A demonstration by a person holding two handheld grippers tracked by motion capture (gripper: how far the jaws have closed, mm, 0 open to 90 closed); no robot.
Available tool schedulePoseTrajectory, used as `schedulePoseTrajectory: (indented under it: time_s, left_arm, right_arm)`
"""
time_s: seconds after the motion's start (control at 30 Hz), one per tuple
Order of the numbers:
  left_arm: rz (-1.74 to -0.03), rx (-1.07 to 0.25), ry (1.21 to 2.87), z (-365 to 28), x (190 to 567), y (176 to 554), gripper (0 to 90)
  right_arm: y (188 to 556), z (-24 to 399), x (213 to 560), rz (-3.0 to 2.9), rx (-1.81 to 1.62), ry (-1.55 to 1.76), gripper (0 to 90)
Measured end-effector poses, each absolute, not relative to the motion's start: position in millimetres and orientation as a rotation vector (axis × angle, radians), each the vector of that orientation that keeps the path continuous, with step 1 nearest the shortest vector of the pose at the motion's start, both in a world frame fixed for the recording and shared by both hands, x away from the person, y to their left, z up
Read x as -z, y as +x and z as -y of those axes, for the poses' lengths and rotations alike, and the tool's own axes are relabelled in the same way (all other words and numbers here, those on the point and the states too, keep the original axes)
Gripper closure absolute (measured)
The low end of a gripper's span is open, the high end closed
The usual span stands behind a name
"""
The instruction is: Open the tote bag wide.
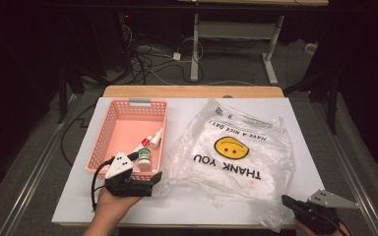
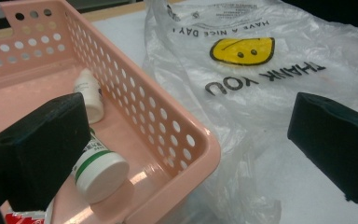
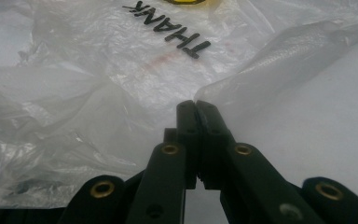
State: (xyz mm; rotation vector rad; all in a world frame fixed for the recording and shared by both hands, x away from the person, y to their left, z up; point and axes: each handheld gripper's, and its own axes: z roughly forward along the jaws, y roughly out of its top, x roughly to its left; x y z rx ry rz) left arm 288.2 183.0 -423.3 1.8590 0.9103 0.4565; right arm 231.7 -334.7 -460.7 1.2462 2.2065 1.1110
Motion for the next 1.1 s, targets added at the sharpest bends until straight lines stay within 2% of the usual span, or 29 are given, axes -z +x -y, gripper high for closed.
schedulePoseTrajectory:
  time_s: [0.07, 0.23, 0.33, 0.43, 0.6, 0.63, 0.73, 0.77, 0.9, 0.93, 1.0, 1.1]
  left_arm:
    - [-0.909, -0.467, 1.852, -184, 423, 288, 0.0]
    - [-0.926, -0.444, 1.853, -186, 424, 290, 0.3]
    - [-0.921, -0.434, 1.851, -185, 425, 290, 0.3]
    - [-0.920, -0.425, 1.859, -183, 423, 290, 0.3]
    - [-0.916, -0.439, 1.870, -181, 421, 290, 0.0]
    - [-0.916, -0.441, 1.869, -181, 421, 290, 0.0]
    - [-0.916, -0.440, 1.864, -181, 420, 290, 0.0]
    - [-0.915, -0.441, 1.870, -181, 421, 290, 0.0]
    - [-0.918, -0.436, 1.872, -179, 422, 291, 0.0]
    - [-0.918, -0.436, 1.872, -179, 422, 291, 0.0]
    - [-0.918, -0.436, 1.874, -178, 422, 292, 0.0]
    - [-0.923, -0.436, 1.872, -179, 423, 292, 0.0]
  right_arm:
    - [230, 336, 454, -2.182, -1.155, 1.261, 72.9]
    - [235, 341, 432, -2.081, -1.213, 1.217, 62.4]
    - [256, 346, 421, -2.038, -1.192, 1.198, 61.4]
    - [293, 355, 417, -2.013, -1.171, 1.227, 61.1]
    - [361, 363, 421, -1.998, -1.127, 1.297, 61.2]
    - [361, 363, 421, -1.998, -1.127, 1.297, 61.2]
    - [398, 364, 425, -1.995, -1.110, 1.322, 61.2]
    - [419, 360, 425, -2.004, -1.119, 1.321, 61.2]
    - [458, 342, 422, -2.021, -1.151, 1.304, 62.1]
    - [458, 342, 422, -2.021, -1.151, 1.304, 62.1]
    - [486, 319, 424, -2.074, -1.136, 1.284, 59.6]
    - [503, 304, 427, -2.123, -1.103, 1.269, 56.0]
